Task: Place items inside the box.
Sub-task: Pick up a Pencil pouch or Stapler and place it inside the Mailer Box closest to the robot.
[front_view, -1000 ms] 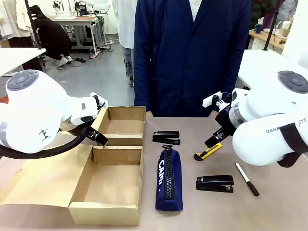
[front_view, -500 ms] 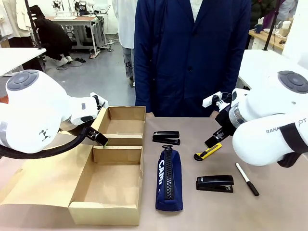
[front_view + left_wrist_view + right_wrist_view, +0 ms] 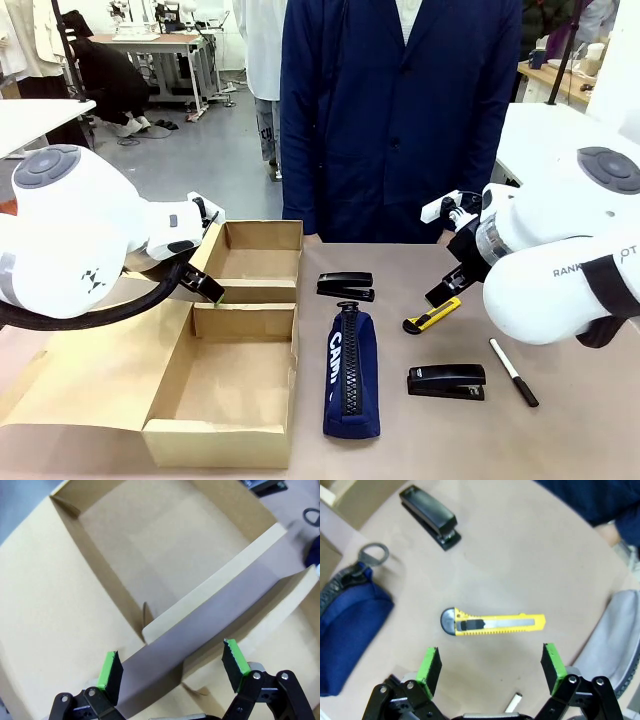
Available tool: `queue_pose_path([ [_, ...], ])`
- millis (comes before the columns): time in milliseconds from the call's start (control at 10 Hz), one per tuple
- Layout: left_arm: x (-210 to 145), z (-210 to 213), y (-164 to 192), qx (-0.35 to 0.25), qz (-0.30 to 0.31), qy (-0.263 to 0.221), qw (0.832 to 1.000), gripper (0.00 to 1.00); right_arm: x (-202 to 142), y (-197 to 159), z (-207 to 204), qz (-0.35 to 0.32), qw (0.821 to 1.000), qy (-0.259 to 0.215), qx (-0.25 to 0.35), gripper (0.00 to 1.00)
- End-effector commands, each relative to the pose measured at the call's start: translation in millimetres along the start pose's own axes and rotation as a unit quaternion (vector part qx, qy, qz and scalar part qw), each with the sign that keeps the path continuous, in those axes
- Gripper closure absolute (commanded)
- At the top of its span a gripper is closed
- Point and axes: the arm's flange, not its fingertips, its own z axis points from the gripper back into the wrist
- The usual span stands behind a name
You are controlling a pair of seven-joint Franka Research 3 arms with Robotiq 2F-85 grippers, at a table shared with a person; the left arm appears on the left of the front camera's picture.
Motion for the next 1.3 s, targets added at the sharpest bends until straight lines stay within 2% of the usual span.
queue_pose_path([
  [0, 6, 57, -1, -0.062, 0.005, -0.051, 0.997, 0.00, 21, -15, 49, -0.059, 0.996, -0.044, 0.051, 0.00],
  [100, 9, 99, -3, -0.079, 0.053, -0.071, 0.993, 0.00, 28, -25, 88, -0.128, 0.989, -0.031, 0.065, 0.00],
  [200, 3, 138, -3, -0.114, 0.075, -0.095, 0.986, 0.00, 26, -34, 130, -0.190, 0.977, -0.035, 0.092, 0.00],
  [300, -6, 171, 4, -0.152, 0.085, -0.099, 0.980, 0.00, 9, -45, 173, -0.215, 0.960, -0.031, 0.176, 0.00],
  [400, -26, 193, 17, -0.213, 0.085, -0.094, 0.969, 0.00, -21, -66, 211, -0.304, 0.933, -0.047, 0.184, 0.00],
  [500, -55, 215, 51, -0.259, 0.134, -0.113, 0.950, 0.00, -63, -91, 238, -0.360, 0.905, -0.076, 0.214, 0.00],
  [600, -96, 223, 91, -0.292, 0.191, -0.151, 0.925, 0.00, -112, -124, 255, -0.414, 0.869, -0.110, 0.248, 0.00],
  [700, -130, 220, 124, -0.308, 0.267, -0.185, 0.894, 0.00, -163, -154, 265, -0.445, 0.839, -0.159, 0.270, 0.00],
  [800, -175, 217, 161, -0.304, 0.360, -0.229, 0.852, 0.00, -206, -173, 268, -0.475, 0.806, -0.208, 0.287, 0.00],
  [900, -223, 202, 188, -0.320, 0.428, -0.279, 0.798, 0.00, -257, -189, 261, -0.514, 0.769, -0.250, 0.285, 0.00],
  [1000, -254, 186, 192, -0.325, 0.491, -0.302, 0.750, 0.00, -295, -198, 251, -0.545, 0.741, -0.274, 0.281, 0.00],
  [1100, -271, 173, 200, -0.326, 0.532, -0.310, 0.717, 0.00, -324, -202, 237, -0.578, 0.712, -0.290, 0.274, 0.00],
  [1200, -273, 163, 203, -0.328, 0.566, -0.317, 0.687, 0.00, -342, -204, 221, -0.599, 0.700, -0.283, 0.265, 0.00],
])
